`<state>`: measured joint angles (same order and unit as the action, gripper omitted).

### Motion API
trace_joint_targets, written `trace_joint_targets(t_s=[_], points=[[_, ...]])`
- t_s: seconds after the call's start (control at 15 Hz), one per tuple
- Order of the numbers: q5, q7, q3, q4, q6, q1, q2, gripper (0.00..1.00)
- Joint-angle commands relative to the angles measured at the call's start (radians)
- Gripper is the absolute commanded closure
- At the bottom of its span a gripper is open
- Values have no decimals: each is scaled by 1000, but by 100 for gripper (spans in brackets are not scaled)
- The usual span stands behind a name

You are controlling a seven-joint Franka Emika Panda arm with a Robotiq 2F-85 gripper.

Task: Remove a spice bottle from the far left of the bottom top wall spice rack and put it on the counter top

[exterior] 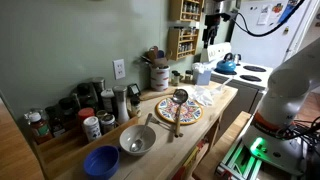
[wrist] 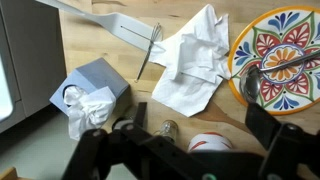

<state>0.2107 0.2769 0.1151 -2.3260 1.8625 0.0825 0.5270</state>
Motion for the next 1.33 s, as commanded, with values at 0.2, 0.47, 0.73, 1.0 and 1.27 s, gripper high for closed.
trace_joint_targets(t_s=[0.2,0.47,0.73,1.0,1.27], points=[[3,-3,6,3,-4,-8,0,0],[-81,-141,57,28,132,30,-86,0],[-183,-203,111,22,258,63,-151,0],[-324,-239,153,13,328,89,-193,0],[-497,-254,187,-1,385,97,-213,0]])
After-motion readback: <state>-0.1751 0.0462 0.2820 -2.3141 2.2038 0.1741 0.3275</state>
